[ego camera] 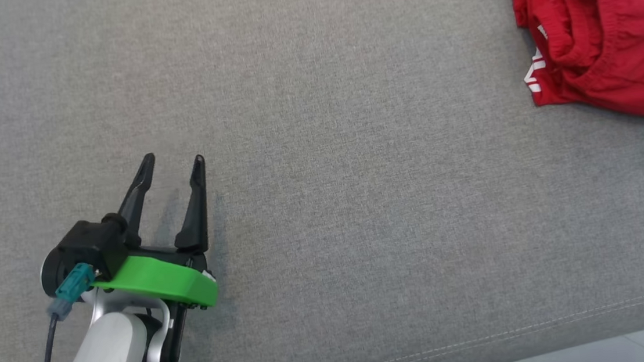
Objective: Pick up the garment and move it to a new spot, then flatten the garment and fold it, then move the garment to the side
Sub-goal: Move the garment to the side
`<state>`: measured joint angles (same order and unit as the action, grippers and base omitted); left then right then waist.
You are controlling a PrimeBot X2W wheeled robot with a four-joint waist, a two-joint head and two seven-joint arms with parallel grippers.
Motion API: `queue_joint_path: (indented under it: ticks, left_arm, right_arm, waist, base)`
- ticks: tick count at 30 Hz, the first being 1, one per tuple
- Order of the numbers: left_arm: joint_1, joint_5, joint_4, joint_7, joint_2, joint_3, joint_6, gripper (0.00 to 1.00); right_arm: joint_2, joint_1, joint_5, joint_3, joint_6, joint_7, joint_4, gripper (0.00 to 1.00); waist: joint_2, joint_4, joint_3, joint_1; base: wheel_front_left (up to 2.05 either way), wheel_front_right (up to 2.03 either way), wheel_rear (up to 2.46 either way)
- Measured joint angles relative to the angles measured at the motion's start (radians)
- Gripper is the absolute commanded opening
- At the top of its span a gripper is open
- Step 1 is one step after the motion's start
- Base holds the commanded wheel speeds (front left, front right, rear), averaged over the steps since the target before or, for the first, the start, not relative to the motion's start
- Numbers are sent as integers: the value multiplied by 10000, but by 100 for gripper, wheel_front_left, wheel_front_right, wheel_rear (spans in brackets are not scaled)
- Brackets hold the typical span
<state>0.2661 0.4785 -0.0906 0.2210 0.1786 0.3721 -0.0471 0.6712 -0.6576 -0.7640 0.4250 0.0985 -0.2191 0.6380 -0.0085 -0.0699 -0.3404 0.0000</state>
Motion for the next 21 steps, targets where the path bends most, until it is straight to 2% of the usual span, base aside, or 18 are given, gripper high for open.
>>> queue_joint_path:
  ticks: [2, 9, 21]
  left_arm:
    - [-7, 25, -52, 10, 0, -155, -2, 100]
    - [-354, 123, -259, 105, 23, -646, -77, 100]
    - [-1013, 477, -23, 192, 40, -1172, -253, 100]
  right_arm:
    - [-109, 1, 15, -13, 0, -305, -267, 100]
    - [-589, 318, 374, 167, -2, -326, -1283, 100]
    - [-1066, 2200, 637, -44, 56, -330, -2792, 100]
  waist:
    - [0, -7, 222, 0]
    - [0, -57, 1075, 0]
    - [0, 9, 2506, 0]
  base:
    - [0, 0, 0]
    - [0, 0, 0]
    - [0, 0, 0]
